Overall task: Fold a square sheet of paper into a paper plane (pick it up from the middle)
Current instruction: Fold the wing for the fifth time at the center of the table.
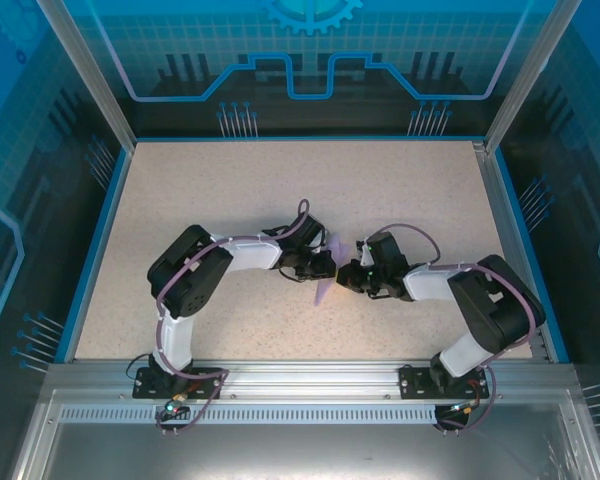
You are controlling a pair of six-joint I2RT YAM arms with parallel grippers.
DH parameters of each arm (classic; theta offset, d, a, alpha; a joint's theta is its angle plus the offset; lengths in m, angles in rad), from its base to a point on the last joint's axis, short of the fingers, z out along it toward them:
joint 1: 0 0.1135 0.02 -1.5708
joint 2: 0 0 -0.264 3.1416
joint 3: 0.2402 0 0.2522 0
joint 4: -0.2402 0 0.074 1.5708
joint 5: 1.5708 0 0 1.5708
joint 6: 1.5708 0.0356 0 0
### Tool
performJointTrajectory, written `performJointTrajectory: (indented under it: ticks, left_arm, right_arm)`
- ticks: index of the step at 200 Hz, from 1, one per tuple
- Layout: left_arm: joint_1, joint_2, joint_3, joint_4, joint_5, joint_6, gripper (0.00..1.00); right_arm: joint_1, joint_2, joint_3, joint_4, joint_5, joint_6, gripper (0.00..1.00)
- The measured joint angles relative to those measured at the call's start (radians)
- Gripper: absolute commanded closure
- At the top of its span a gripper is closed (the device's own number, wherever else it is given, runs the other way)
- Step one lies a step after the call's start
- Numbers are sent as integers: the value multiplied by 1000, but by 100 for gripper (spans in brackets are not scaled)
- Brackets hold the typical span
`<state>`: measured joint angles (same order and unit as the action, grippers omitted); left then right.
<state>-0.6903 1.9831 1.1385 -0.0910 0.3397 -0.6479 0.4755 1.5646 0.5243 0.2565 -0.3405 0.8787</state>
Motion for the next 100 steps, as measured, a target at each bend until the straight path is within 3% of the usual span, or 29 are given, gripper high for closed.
performJointTrajectory:
  ticks: [47,75,100]
  left_arm:
    - [-1,0,3,14,10,1,72]
    - [0,-4,3,32,16,3,56]
    - [1,-11,-2,53,17,5,52]
  right_arm:
    - [-19,-58,-2,-48,11,-23,89]
    - [-46,-77,-3,-65,9,-29,89]
    - [-73,-85,-3,-68,3,-34,89]
